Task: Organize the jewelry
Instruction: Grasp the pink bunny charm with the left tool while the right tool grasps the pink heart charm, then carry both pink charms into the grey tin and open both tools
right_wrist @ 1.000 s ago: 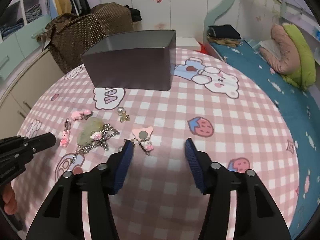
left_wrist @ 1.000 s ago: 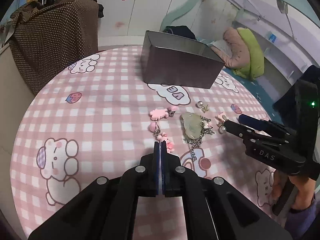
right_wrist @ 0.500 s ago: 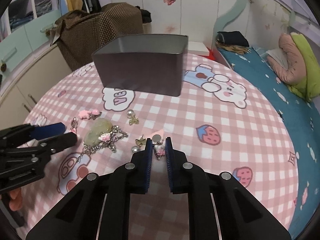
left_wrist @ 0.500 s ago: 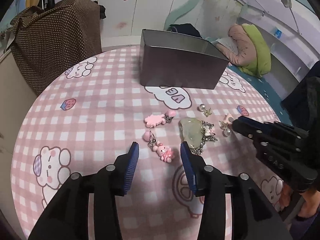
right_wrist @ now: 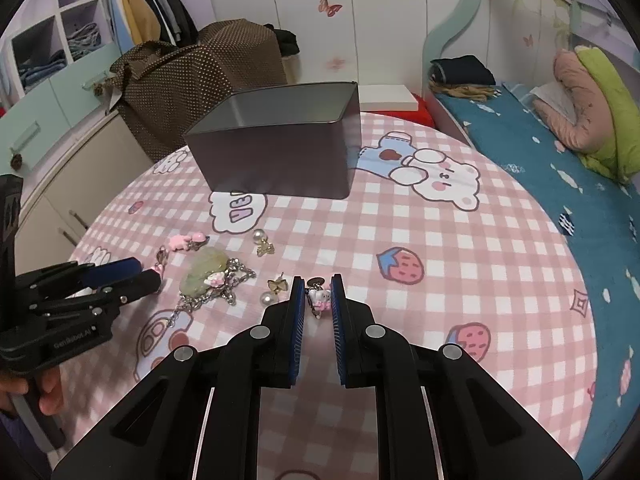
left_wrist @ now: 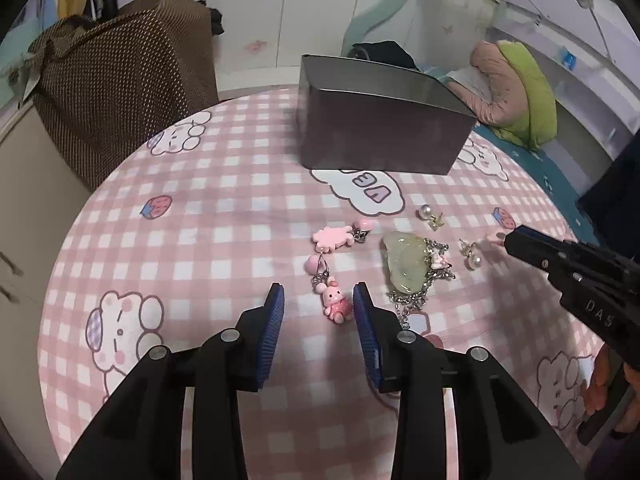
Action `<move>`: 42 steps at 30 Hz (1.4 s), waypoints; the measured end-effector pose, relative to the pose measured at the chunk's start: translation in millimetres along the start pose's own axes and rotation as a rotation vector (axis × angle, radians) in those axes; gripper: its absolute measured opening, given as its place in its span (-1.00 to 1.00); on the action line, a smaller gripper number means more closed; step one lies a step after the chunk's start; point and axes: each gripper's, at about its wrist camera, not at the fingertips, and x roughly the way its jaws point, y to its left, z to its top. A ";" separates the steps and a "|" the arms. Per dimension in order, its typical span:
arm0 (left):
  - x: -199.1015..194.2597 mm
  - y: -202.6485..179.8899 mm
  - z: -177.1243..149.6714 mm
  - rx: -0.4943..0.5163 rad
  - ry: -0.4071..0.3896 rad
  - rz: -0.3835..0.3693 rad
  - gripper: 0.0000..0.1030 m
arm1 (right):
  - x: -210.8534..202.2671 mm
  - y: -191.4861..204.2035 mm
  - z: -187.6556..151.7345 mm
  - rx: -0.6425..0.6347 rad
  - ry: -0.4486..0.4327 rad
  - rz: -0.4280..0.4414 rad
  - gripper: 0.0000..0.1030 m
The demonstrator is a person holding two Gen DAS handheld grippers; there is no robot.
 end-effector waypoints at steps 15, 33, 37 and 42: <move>4.0 -1.4 6.5 0.028 -0.019 0.009 -0.80 | -4.3 -0.7 7.2 0.011 -0.016 0.032 -0.73; -55.9 -11.7 121.8 0.069 -0.210 -0.224 -0.80 | -26.6 4.3 99.1 0.026 -0.148 0.105 -0.73; -30.5 -12.5 147.7 0.040 -0.164 -0.258 -0.80 | -12.8 6.6 120.9 0.035 -0.139 0.106 -0.73; 7.5 -11.9 157.0 0.002 -0.085 -0.271 -0.80 | 15.4 5.3 132.7 0.048 -0.086 0.115 -0.73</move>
